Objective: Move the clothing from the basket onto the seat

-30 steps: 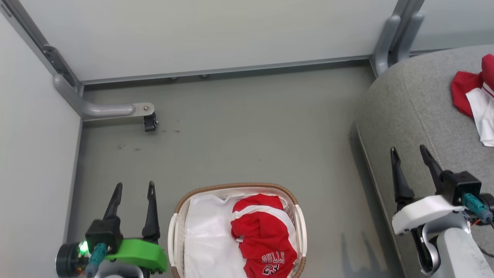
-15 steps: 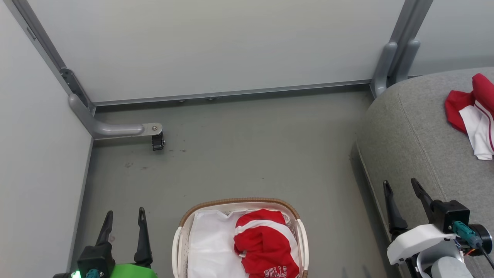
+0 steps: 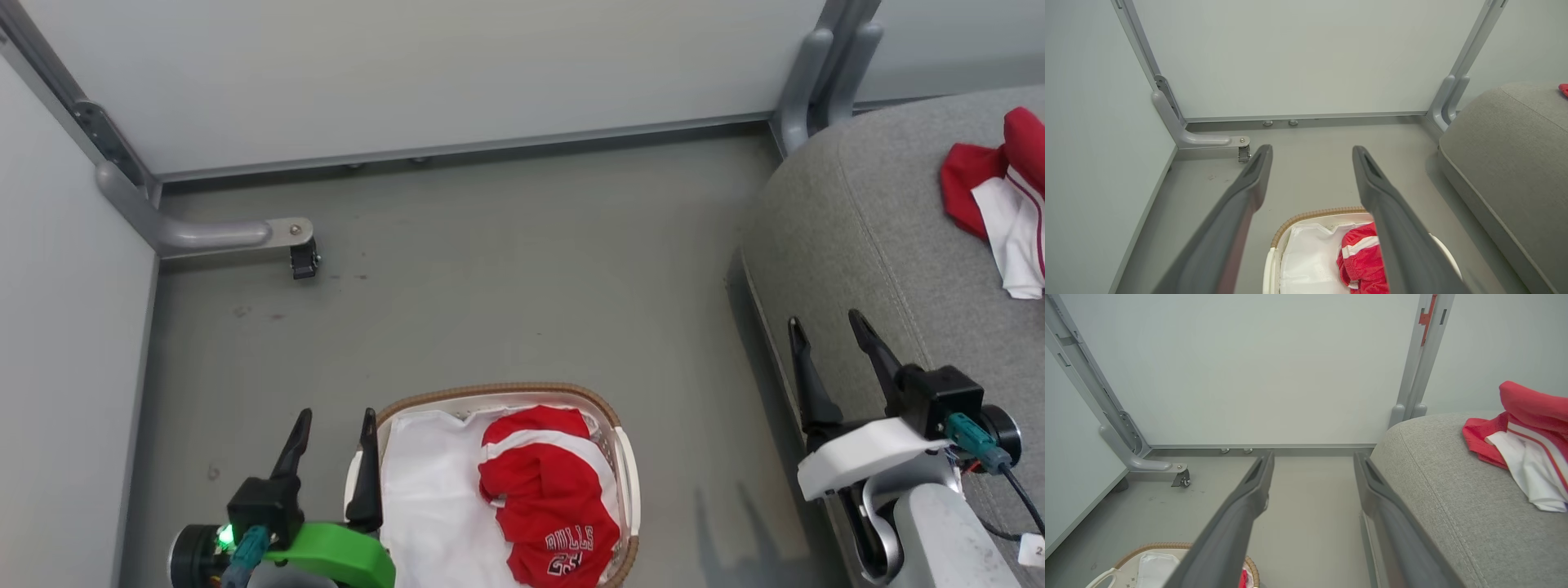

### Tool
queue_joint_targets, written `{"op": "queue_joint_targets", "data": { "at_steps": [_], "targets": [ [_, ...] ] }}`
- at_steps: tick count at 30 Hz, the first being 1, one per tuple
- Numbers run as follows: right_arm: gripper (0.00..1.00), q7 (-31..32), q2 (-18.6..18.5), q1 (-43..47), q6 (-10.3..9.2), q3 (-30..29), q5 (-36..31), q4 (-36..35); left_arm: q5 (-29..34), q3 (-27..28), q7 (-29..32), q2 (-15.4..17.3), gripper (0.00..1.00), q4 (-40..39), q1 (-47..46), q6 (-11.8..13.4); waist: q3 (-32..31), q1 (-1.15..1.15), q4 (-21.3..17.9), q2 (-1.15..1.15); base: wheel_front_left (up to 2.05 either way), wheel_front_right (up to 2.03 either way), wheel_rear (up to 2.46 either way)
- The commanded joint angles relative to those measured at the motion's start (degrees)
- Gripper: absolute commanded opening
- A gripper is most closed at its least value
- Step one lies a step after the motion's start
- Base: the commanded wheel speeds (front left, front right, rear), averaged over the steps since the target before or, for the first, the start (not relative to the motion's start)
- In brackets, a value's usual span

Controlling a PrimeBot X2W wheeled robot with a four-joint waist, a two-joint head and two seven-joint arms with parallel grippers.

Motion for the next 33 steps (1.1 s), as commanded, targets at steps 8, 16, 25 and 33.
{"op": "queue_joint_targets", "data": {
  "at_steps": [8, 16, 25, 33],
  "targets": [
    [1.00, -0.08, -0.21, -5.99, -0.08, 2.37, 0.83, -2.28, -1.76, -5.54, 0.05, 0.11, 1.00, 7.04, -8.60, -1.57, 11.87, 0.00, -6.34, 0.00, 0.00, 0.00, 0.00],
    [1.00, -0.08, 0.30, -10.60, -0.08, 2.91, 1.47, -3.81, -2.82, -7.83, 0.05, 0.19, 1.00, 15.71, -16.46, -2.56, 20.69, 0.00, -10.17, 0.00, 0.00, 0.00, 0.00],
    [1.00, -0.08, 0.77, -14.24, -0.08, 3.76, 2.03, -5.16, -0.96, -8.72, 0.06, 0.23, 1.00, 25.42, -23.83, -3.63, 28.93, 0.00, -13.40, 0.00, 0.00, 0.00, 0.00],
    [1.00, -0.08, 1.09, -16.59, -0.08, 5.06, 2.69, -5.84, 0.13, -9.80, 0.06, 0.30, 1.00, 32.69, -29.64, -4.49, 34.55, 0.00, -16.01, 0.00, 0.00, 0.00, 0.00]
  ]
}}
